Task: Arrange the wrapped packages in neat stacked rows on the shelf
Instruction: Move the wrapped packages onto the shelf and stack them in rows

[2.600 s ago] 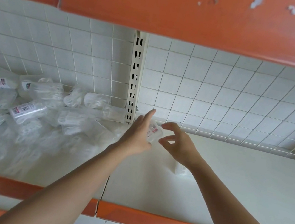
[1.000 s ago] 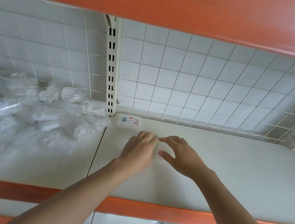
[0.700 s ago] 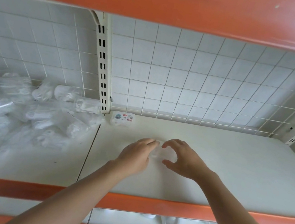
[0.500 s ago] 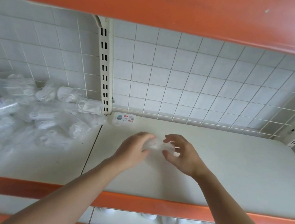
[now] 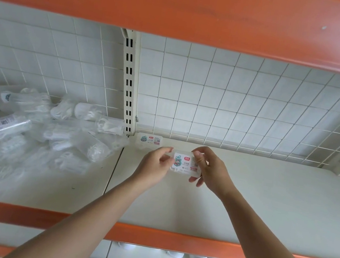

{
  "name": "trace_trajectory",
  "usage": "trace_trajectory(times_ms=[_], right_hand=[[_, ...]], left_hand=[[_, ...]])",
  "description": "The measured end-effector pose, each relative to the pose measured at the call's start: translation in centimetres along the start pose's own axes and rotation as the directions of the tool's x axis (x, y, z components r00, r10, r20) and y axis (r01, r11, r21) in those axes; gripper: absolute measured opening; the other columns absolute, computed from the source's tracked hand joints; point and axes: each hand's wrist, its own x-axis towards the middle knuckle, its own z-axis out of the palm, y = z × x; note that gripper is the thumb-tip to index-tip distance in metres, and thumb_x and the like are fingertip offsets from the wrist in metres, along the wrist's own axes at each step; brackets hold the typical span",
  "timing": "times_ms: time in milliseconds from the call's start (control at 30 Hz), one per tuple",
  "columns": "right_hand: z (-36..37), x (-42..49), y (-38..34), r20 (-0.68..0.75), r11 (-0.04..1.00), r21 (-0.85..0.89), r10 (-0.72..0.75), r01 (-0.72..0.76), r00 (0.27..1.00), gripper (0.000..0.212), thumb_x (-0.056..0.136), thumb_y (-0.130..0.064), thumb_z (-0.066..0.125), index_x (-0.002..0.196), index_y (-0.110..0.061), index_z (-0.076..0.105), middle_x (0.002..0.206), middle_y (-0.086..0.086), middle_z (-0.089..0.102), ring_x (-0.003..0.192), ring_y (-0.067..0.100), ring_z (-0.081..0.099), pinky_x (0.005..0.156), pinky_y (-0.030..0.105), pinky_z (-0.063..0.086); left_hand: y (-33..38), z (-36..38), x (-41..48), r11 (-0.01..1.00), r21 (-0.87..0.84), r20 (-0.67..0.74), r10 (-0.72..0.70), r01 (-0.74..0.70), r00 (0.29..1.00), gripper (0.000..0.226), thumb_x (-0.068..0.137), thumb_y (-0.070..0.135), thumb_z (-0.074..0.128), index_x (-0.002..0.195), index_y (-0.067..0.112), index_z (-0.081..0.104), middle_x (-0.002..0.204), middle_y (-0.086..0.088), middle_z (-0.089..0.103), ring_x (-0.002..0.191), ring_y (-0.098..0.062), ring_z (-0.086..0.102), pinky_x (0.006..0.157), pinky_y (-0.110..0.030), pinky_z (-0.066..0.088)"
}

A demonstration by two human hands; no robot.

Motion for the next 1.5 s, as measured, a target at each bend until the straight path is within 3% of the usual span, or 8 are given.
trace_trajectory(times_ms=[100,267,433,467,567,700,900,1500], right_hand=[[0.2,0.8,0.9,-0.039,0.994,-0.097,-0.054,0.05,0.998,0.015,0.098,-0.035,0.052,0.111,-0.03,0.059,0.113,0.004,0.06,0.068,0.016,0.068,0.062,0.028,0.056],[1.5,1.2,1.7,0.037,0.819,-0.499,-0.307,0.284,0.951,0.067,0.075,-0.044,0.077,0.134,-0.028,0.049,0.132,-0.003,0.046,0.114,0.015,0.051,0.088,0.03,0.048],[3.0,2.7,1.5,-0.005,0.787,-0.574,-0.278,0.225,0.961,0.054,0.08,-0.033,0.076,0.127,-0.02,0.054,0.124,0.001,0.054,0.114,0.023,0.05,0.087,0.03,0.043],[3.2,3.1,1.6,-0.012,0.793,-0.575,-0.256,0.203,0.967,0.049,0.082,-0.033,0.074,0.125,-0.019,0.055,0.123,0.002,0.055,0.114,0.024,0.05,0.088,0.029,0.04],[3.8,4.4,1.9,-0.016,0.803,-0.587,-0.138,0.102,0.99,0.042,0.086,-0.031,0.069,0.122,-0.016,0.053,0.124,0.005,0.056,0.117,0.025,0.048,0.091,0.032,0.039],[4.8,5.9,2.4,-0.01,0.785,-0.618,-0.064,0.044,0.998,0.039,0.09,-0.031,0.064,0.125,-0.016,0.053,0.128,0.009,0.053,0.119,0.028,0.048,0.094,0.036,0.043],[5.8,6.2,2.1,-0.032,0.601,-0.798,-0.115,0.044,0.993,0.044,0.094,-0.034,0.054,0.137,-0.027,0.046,0.146,0.003,0.034,0.131,0.027,0.035,0.099,0.039,0.036],[6.5,5.1,1.9,0.021,0.576,-0.815,-0.083,0.066,0.996,0.051,0.096,-0.029,0.044,0.146,-0.032,0.035,0.151,-0.002,0.034,0.137,0.023,0.027,0.105,0.037,0.032]], left_hand=[[0.0,-0.3,0.1,0.999,-0.028,-0.033,-0.033,0.032,0.999,0.033,0.096,0.016,0.055,0.129,0.013,0.055,0.101,0.001,0.069,0.081,-0.021,0.069,0.084,-0.041,0.055],[-0.1,-0.9,1.0,0.996,0.012,-0.099,-0.087,0.088,0.991,0.034,0.097,0.018,0.052,0.131,0.012,0.052,0.107,-0.005,0.068,0.083,-0.023,0.069,0.072,-0.027,0.048],[-0.5,-1.9,2.2,0.977,0.208,-0.085,-0.039,0.056,0.996,0.024,0.099,0.02,0.045,0.118,0.011,0.057,0.108,0.0,0.06,0.091,-0.016,0.055,0.077,-0.027,0.041],[-0.7,-2.2,2.4,0.948,0.319,-0.091,0.036,-0.005,0.995,0.017,0.098,0.015,0.043,0.108,0.01,0.056,0.105,-0.006,0.058,0.092,-0.017,0.049,0.078,-0.029,0.04],[-1.5,-3.2,2.8,0.737,0.658,0.013,0.195,-0.155,0.981,0.039,0.093,0.004,0.04,0.13,0.006,0.05,0.132,-0.007,0.049,0.124,-0.023,0.041,0.094,-0.034,0.039],[-2.5,-3.8,3.6,0.519,0.83,0.16,0.126,-0.202,0.979,0.063,0.088,0.0,0.04,0.149,0.012,0.027,0.154,-0.005,0.024,0.142,-0.023,0.018,0.106,-0.035,0.031],[-3.5,-4.3,4.1,0.487,0.848,0.178,0.112,-0.211,0.978,0.063,0.09,0.002,0.039,0.15,0.017,0.026,0.156,-0.003,0.021,0.144,-0.022,0.016,0.107,-0.036,0.03],[-4.3,-3.8,4.5,0.481,0.843,0.216,0.11,-0.242,0.97,0.056,0.097,0.016,0.038,0.151,0.022,0.022,0.159,-0.01,0.013,0.146,-0.028,0.008,0.11,-0.042,0.029]])
